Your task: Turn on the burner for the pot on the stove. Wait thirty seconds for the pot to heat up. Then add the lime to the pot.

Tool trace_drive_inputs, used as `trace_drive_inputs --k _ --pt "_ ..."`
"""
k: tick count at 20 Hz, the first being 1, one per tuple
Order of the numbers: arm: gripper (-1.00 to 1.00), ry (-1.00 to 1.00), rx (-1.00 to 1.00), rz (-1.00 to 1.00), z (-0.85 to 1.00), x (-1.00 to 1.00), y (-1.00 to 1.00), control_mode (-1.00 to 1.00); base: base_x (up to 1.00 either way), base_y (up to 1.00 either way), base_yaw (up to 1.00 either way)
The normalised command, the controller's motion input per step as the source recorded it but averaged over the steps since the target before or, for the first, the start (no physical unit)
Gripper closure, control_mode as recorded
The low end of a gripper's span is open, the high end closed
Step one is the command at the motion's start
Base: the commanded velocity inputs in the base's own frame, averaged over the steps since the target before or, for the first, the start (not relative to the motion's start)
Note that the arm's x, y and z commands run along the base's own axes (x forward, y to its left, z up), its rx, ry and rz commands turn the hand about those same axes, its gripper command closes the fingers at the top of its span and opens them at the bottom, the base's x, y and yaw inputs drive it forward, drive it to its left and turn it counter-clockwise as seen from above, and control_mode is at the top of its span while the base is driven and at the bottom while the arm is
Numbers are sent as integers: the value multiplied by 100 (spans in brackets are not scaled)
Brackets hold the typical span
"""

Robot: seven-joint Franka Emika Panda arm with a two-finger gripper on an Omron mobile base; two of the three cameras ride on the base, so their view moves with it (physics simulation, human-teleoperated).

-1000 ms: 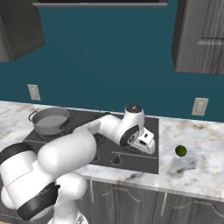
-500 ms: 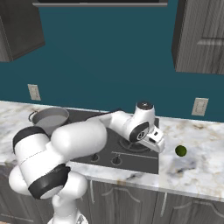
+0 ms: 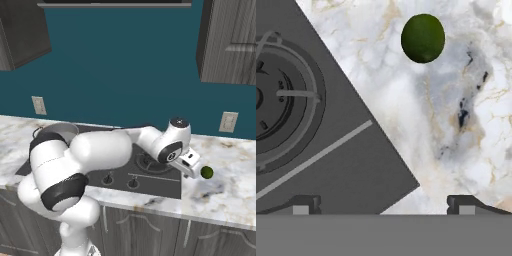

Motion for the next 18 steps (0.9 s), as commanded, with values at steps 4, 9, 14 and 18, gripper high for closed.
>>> trace_drive_inputs --k 4,9,14,18 --pt "-100 -1 1 0 0 9 -10 -100 0 0 0" --pt "-100 -4 0 -2 -14 3 -20 -100 0 0 0" --pt "-100 -1 1 -5 -20 7 -28 -100 0 0 0" --pt "-100 0 3 -4 -5 16 -30 -100 0 0 0"
